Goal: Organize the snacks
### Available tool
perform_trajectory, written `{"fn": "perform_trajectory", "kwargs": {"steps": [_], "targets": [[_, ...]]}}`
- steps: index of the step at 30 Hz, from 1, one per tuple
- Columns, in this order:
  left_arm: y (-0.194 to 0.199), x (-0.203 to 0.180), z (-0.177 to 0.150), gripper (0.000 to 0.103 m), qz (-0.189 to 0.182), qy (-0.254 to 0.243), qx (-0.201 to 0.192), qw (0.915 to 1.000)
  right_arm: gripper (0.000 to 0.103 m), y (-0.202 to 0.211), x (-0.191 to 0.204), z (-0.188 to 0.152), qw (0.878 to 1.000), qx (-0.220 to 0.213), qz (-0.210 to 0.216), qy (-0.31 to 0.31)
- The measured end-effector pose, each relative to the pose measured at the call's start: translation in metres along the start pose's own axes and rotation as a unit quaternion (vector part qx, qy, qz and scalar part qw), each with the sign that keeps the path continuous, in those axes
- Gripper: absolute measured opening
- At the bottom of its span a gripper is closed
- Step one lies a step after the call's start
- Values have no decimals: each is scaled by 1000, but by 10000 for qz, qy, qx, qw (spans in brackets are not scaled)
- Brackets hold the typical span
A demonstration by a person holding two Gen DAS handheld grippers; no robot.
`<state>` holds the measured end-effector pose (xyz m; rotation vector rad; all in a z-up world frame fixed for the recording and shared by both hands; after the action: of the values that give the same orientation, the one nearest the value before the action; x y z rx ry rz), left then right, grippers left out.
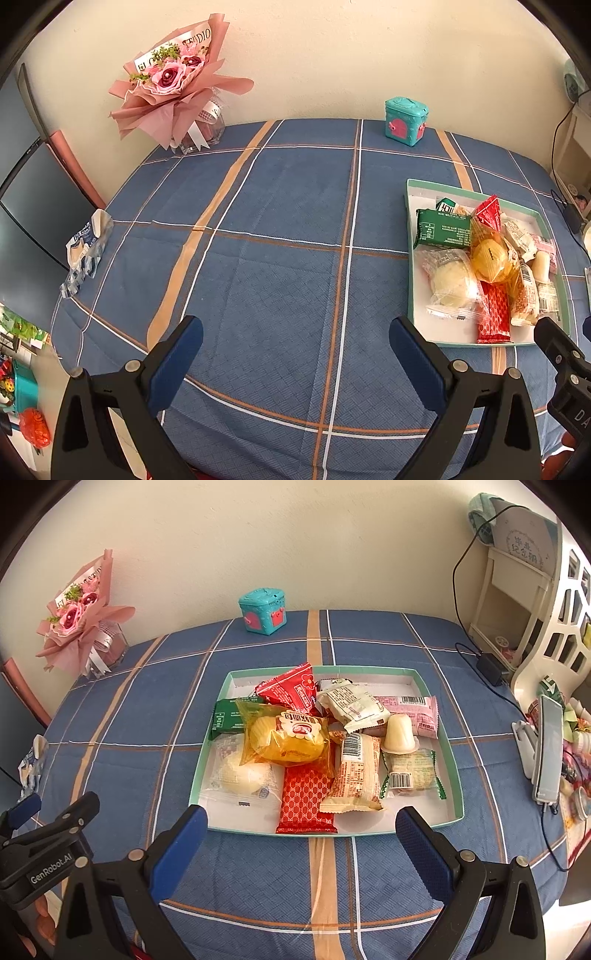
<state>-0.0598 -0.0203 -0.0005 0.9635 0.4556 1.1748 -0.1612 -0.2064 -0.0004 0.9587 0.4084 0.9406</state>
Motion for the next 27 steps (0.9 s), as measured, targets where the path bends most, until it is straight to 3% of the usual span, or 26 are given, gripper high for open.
{"fn": "perform_trajectory", "kwargs": {"steps": [27], "targets": [[-6, 2, -1, 101, -92, -33, 120, 9999, 103, -5, -4, 0, 9998, 164, -35, -125]]}}
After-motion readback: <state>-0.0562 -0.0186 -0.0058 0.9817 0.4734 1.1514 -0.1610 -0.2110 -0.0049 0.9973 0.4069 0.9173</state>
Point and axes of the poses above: each gripper's, at about its wrist camera, not at the fingertips, and y roughly against the way its jaws point, x to its left, z to its top, the point moved 1 cm from there along -y, roughly the way its jaws point
